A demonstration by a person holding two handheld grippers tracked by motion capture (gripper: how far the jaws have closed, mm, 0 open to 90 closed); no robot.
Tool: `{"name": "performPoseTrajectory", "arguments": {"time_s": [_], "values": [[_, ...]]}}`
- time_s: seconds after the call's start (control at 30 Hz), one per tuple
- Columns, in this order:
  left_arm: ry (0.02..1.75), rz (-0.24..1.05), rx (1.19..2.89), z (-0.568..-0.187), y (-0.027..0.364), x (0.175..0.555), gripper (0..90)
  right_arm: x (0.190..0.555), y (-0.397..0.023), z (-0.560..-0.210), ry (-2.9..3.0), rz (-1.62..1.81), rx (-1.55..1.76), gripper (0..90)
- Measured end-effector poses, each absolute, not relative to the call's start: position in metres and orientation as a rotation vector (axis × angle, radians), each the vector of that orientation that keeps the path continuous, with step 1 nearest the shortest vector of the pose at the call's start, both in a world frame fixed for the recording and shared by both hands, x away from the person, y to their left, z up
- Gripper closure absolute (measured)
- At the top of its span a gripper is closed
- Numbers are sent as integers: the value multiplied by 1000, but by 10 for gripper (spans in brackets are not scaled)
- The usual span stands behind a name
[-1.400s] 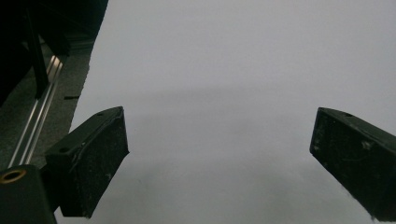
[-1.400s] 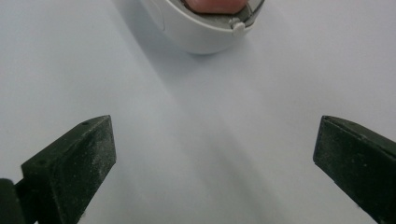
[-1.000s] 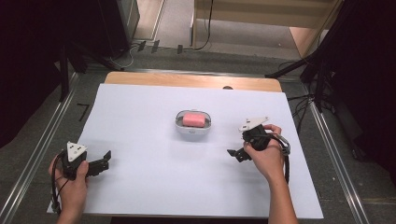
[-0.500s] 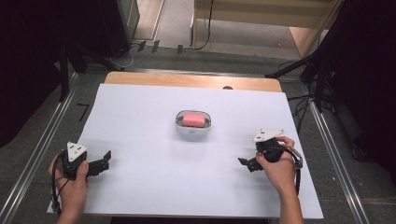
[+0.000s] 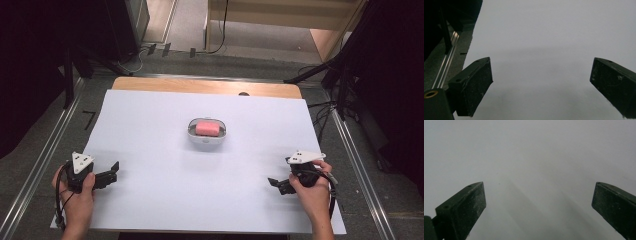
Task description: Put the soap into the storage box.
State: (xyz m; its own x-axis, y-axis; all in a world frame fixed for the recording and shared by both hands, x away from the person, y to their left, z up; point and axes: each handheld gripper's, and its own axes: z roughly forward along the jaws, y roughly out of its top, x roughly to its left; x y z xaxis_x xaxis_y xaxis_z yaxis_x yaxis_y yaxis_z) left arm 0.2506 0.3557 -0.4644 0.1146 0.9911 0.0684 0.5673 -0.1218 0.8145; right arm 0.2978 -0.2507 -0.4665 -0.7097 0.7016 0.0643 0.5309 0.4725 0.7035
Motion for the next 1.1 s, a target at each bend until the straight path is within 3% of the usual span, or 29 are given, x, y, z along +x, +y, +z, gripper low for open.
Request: {"name": "performPoseTrajectory", "arguments": {"time_s": [1.1], "values": [[1508, 877, 1781, -464, 354, 250, 48, 236, -329, -482, 2280, 1185, 1272, 0]]}}
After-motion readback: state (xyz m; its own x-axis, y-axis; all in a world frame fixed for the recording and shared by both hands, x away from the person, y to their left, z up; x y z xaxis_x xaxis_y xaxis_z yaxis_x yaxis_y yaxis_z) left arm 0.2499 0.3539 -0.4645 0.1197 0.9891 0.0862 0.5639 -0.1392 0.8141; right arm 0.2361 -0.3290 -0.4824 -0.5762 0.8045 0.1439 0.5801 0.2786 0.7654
